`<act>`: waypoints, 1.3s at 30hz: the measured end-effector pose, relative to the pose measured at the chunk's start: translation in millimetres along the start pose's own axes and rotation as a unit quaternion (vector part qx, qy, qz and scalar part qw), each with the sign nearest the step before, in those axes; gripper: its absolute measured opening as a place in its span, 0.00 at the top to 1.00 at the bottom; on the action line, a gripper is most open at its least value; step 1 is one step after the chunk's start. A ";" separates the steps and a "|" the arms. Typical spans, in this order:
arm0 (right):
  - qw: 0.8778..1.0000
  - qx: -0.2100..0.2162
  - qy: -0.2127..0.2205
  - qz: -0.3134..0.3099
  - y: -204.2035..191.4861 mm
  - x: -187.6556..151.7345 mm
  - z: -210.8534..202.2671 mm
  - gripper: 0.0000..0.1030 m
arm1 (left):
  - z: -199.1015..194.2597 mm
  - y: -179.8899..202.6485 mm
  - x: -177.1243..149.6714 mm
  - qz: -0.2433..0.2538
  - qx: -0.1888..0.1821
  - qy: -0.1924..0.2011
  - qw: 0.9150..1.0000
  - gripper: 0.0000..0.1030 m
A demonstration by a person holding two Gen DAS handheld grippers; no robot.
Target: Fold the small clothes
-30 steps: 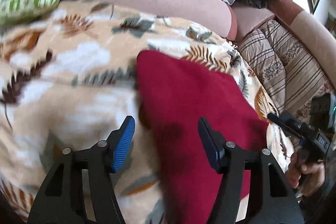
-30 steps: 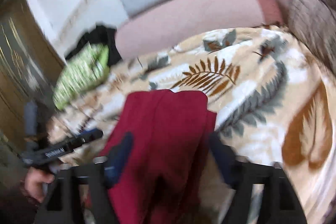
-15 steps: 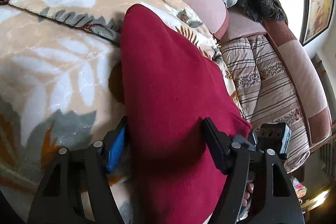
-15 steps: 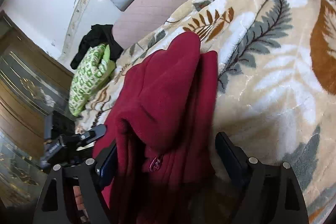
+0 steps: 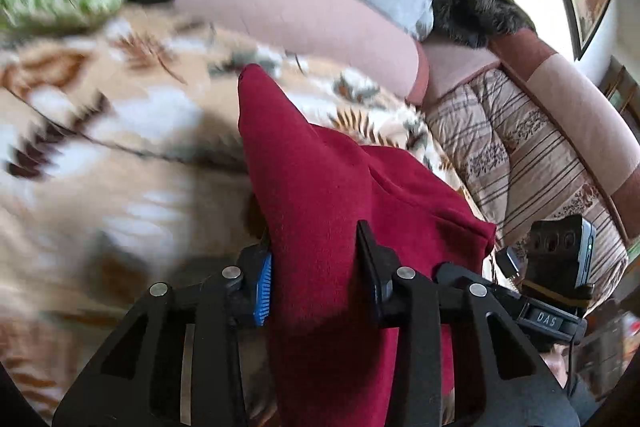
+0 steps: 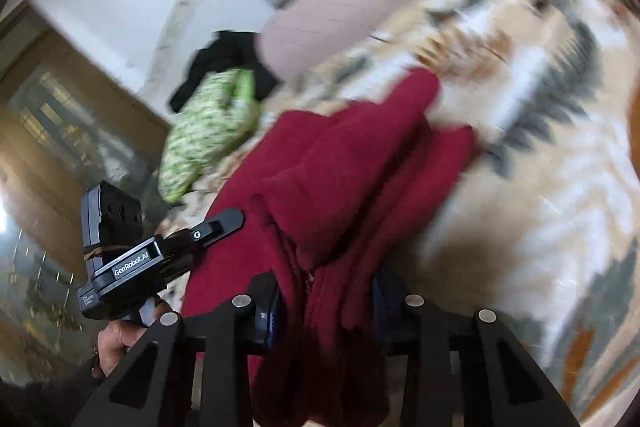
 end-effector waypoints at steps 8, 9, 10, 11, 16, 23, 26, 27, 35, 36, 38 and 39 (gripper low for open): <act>0.999 0.025 -0.035 -0.001 -33.3 -41.3 51.5 0.66 | 1.0 -73.2 -28.6 -0.015 0.061 -0.034 0.997 0.55; 0.999 0.014 -0.045 0.015 -23.9 -52.7 57.2 0.65 | 10.9 -83.6 -36.0 -0.014 0.072 -0.043 0.996 0.49; 0.998 0.010 -0.050 0.041 -12.7 -64.2 60.3 0.61 | 13.4 -85.4 -39.0 -0.017 0.063 -0.046 0.997 0.47; 0.996 0.028 -0.037 0.075 -4.4 -72.9 57.9 0.56 | 10.7 -87.1 -38.9 -0.026 0.045 -0.037 0.998 0.47; 0.997 -0.010 -0.054 0.045 -12.8 -70.1 37.0 0.52 | -26.1 -79.3 -27.2 -0.029 0.051 0.005 0.998 0.47; 0.976 -0.122 0.052 -0.172 -82.5 13.1 -3.5 0.56 | -57.0 -36.2 -41.5 0.010 0.017 0.038 0.999 0.58; 0.966 -0.126 0.002 -0.224 -94.3 26.0 33.1 0.76 | -32.0 -51.4 -62.6 0.002 0.053 0.010 0.999 0.59; 0.966 -0.123 -0.015 -0.228 -92.0 23.5 43.3 0.78 | -28.6 -54.3 -66.9 0.006 0.060 0.011 0.998 0.59; 0.969 -0.147 -0.097 -0.176 -22.0 -32.6 83.6 0.81 | -11.1 -58.1 -76.8 0.028 0.067 0.004 0.997 0.59; 0.968 -0.149 -0.096 -0.180 -23.5 -34.1 84.9 0.81 | -10.4 -58.2 -76.1 0.028 0.068 0.003 0.997 0.59; 0.969 -0.146 -0.094 -0.178 -21.8 -35.0 85.3 0.80 | -7.6 -57.3 -73.9 0.029 0.067 0.000 0.997 0.59; 0.969 -0.145 -0.096 -0.175 -22.3 -34.1 83.5 0.80 | -7.4 -56.8 -72.8 0.032 0.068 -0.005 0.997 0.59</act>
Point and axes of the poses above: each gripper's, at about its wrist camera, not at the fingertips, and z roughly the way its jaws point, y to its right, x to its top, the point moved 8 cm from there along z, roughly the way its jaws point, and after that the axes turned 12 degrees about -z, right-handed, at the moved point
